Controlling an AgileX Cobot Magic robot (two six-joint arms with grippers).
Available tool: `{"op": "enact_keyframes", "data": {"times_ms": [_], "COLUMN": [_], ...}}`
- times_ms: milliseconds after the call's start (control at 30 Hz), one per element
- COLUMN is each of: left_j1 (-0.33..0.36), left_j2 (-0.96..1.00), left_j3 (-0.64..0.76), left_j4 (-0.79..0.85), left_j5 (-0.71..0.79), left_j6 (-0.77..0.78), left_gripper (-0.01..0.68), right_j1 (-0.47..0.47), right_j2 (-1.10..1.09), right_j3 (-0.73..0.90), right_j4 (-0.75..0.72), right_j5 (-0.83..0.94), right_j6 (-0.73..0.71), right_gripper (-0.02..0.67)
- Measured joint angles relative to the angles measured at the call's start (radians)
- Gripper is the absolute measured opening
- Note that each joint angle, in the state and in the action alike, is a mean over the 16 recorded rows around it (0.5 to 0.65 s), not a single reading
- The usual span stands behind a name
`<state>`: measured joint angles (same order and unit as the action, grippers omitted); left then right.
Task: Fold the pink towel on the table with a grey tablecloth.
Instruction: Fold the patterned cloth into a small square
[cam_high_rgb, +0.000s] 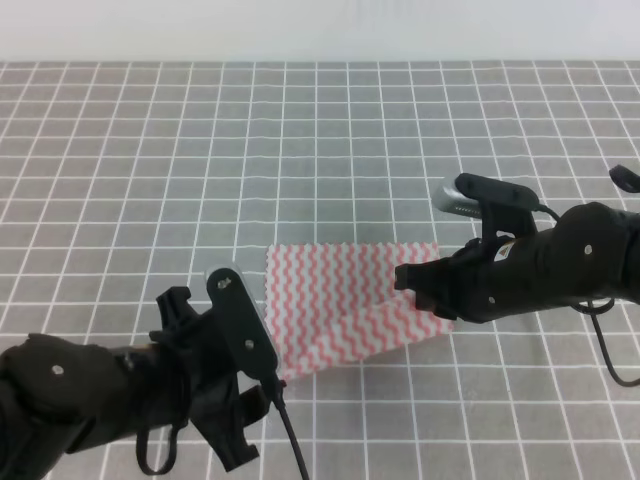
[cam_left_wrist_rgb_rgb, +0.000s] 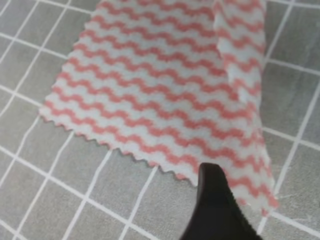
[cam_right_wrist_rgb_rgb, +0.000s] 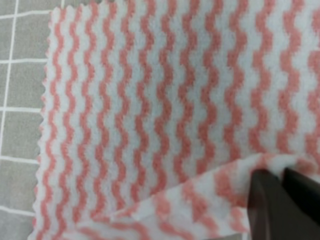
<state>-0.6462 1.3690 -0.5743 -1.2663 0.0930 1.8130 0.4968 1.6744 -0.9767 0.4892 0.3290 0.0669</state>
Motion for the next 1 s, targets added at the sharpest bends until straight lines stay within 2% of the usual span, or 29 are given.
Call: {"op": "enact_keyframes", "data": {"times_ms": [633,1000], "left_j1": [0.000,0.000], "left_j2": [0.081,0.158], "left_j3": [-0.040,-0.077], "left_j4": [-0.042,-0.049], "left_j5": [0.050,0.024], "left_j6": [0.080,0.103], "left_gripper": [0.403,0.403], "right_j1": [0.001,0.001], "right_j2": [0.003,0.003], "right_j3": [0.000,0.000], "right_j4": [0.006,0.009], "right_j5": [0.010,0.013], "right_j6": [-0.017,-0.023], "right_gripper": [-0.015,-0.014]}}
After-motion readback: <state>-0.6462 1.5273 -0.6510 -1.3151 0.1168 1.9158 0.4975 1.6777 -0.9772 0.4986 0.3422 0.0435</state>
